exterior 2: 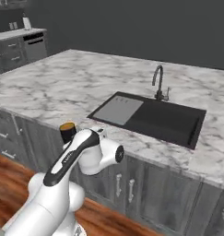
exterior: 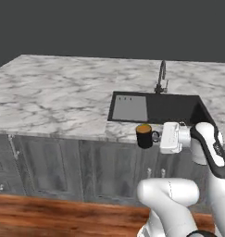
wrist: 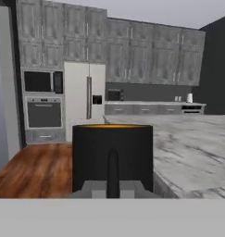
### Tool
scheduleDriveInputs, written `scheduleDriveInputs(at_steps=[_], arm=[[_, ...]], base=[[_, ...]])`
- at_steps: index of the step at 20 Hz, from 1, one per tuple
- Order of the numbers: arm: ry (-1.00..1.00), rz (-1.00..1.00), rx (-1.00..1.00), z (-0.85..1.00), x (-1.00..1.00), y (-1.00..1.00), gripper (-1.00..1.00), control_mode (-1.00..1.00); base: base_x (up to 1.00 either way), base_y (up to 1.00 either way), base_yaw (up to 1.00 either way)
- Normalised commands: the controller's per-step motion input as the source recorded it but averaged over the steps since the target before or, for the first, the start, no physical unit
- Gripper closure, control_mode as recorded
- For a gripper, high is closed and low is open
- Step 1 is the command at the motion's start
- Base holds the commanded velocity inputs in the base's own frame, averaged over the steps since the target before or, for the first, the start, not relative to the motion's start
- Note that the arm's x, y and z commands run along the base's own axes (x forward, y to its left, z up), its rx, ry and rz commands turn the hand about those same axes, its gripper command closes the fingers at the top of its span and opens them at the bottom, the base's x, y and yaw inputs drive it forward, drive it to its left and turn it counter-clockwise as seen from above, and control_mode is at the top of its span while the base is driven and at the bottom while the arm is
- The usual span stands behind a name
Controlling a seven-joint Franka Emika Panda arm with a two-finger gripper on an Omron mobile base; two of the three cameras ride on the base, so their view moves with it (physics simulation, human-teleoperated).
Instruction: Pick up the brewed coffee from the coffee machine and place it next to the breakfast plate on the dining counter.
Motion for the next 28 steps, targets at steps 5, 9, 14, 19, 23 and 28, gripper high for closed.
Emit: scheduleDriveInputs(at_steps=[5,9,14,19,23,28], arm=[[0.0,0.0,0.0,0.0,0.0,0.0,1.0,1.0],[0.0,0.0,0.0,0.0,0.0,0.0,1.0,1.0],[0.0,0.0,0.0,0.0,0.0,0.0,1.0,1.0],[0.0,0.0,0.0,0.0,0.0,0.0,1.0,1.0],[0.0,0.0,0.0,0.0,0.0,0.0,1.0,1.0],[0.0,0.0,0.0,0.0,0.0,0.0,1.0,1.0]], base=[[0.14,1.0,0.51],[0.63,1.0,0.37],[0.93,1.0,0.28],[1.0,1.0,0.19],[1.0,1.0,0.13],[1.0,1.0,0.07]])
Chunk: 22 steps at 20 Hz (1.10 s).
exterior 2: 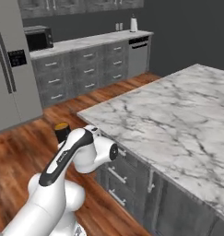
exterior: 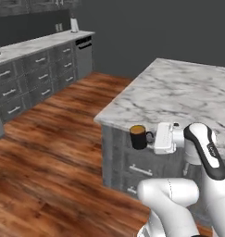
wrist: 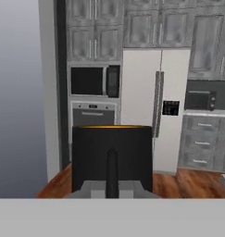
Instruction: Pick up the brewed coffee from the coffee machine and place it next to the breakfast plate on the dining counter.
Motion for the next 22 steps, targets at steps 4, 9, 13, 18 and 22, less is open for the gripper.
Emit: scheduleDriveInputs(at_steps=[4,9,13,18,22], arm=[[0.0,0.0,0.0,0.0,0.0,0.0,1.0,1.0],[0.0,0.0,0.0,0.0,0.0,0.0,1.0,1.0],[0.0,0.0,0.0,0.0,0.0,0.0,1.0,1.0],[0.0,0.0,0.0,0.0,0.0,0.0,1.0,1.0],[0.0,0.0,0.0,0.0,0.0,0.0,1.0,1.0]], base=[[1.0,1.0,-0.01],[0.98,1.0,-0.17],[1.0,1.0,-0.37],[1.0,1.0,-0.48],[0.96,0.99,-0.53]])
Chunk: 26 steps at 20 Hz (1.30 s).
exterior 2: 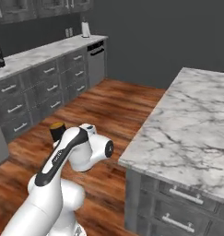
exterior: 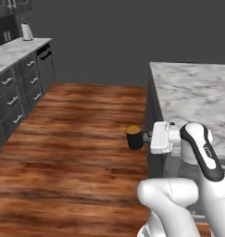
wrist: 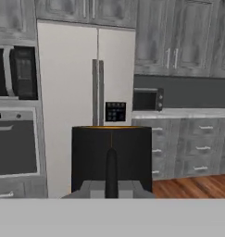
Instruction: Pick up the brewed coffee from the coffee machine and place it next to the breakfast plate on the dining counter.
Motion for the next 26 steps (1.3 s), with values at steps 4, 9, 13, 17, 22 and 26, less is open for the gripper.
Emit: scheduleDriveInputs(at_steps=[4,9,13,17,22,26], arm=[[0.0,0.0,0.0,0.0,0.0,0.0,1.0,1.0],[0.0,0.0,0.0,0.0,0.0,0.0,1.0,1.0],[0.0,0.0,0.0,0.0,0.0,0.0,1.0,1.0],[0.0,0.0,0.0,0.0,0.0,0.0,1.0,1.0],[0.0,0.0,0.0,0.0,0.0,0.0,1.0,1.0],[0.0,0.0,0.0,0.0,0.0,0.0,1.0,1.0]], base=[[0.9,0.99,-0.54],[0.88,1.0,-0.56],[0.85,0.99,-0.58],[0.78,1.0,-0.59],[0.72,1.0,-0.6],[0.71,1.0,-0.6]])
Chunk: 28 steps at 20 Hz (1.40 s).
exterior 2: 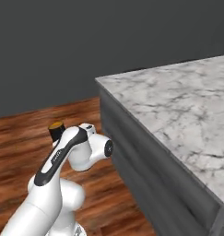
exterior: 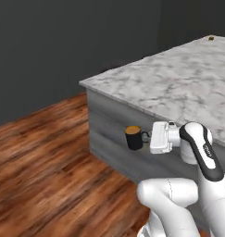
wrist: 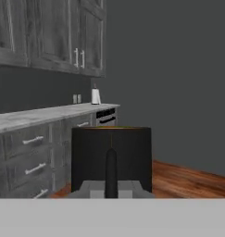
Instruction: Pick up the brewed coffee from the coffee machine and place it next to the breakfast plate on the dining counter.
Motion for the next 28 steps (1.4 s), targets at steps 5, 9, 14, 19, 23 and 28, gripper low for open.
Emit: scheduleDriveInputs(at_steps=[5,9,14,19,23,28], arm=[[0.0,0.0,0.0,0.0,0.0,0.0,1.0,1.0],[0.0,0.0,0.0,0.0,0.0,0.0,1.0,1.0],[0.0,0.0,0.0,0.0,0.0,0.0,1.0,1.0],[0.0,0.0,0.0,0.0,0.0,0.0,1.0,1.0],[0.0,0.0,0.0,0.0,0.0,0.0,1.0,1.0],[0.0,0.0,0.0,0.0,0.0,0.0,1.0,1.0]], base=[[0.73,1.0,-0.56],[0.7,1.0,-0.46],[0.46,1.0,-0.28],[0.4,1.0,-0.14],[0.55,1.0,-0.09],[0.64,1.0,-0.09]])
